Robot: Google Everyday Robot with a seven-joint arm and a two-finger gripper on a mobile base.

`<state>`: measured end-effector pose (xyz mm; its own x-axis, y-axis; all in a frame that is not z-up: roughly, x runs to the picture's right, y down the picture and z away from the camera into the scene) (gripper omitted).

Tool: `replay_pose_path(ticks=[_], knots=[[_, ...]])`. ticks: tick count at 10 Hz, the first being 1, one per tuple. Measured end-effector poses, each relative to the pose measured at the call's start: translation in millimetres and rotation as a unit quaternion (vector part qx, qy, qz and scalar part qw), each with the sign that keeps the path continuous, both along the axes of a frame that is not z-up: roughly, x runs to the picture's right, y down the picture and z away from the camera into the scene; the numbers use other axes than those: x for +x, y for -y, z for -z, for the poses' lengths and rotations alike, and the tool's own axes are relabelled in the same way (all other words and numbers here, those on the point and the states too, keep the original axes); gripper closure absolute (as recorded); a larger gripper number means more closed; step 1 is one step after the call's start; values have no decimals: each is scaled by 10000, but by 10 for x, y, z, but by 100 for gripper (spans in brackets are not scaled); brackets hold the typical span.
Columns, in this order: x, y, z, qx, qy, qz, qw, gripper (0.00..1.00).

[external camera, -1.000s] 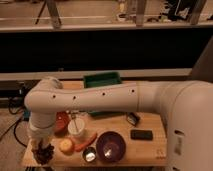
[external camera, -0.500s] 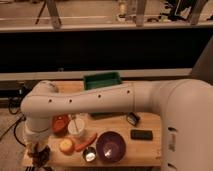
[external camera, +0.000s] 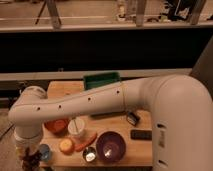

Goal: Place grapes in plastic cup

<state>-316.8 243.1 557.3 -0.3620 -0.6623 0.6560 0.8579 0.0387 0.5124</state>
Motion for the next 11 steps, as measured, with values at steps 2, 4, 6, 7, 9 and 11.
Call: replay_pose_path(ticks=[2, 4, 6, 7, 9, 11], knots=[[-29, 38, -22, 54, -31, -47, 10000, 100], [-43, 86, -52, 74, -39, -106, 9999, 100], [-70, 125, -78, 96, -10, -135, 9999, 100], [-77, 140, -90, 105, -2, -148, 9998, 100], [-83, 174, -125, 138, 5, -175, 9998, 100], [-83, 207, -156, 175, 4, -207, 9996, 100]])
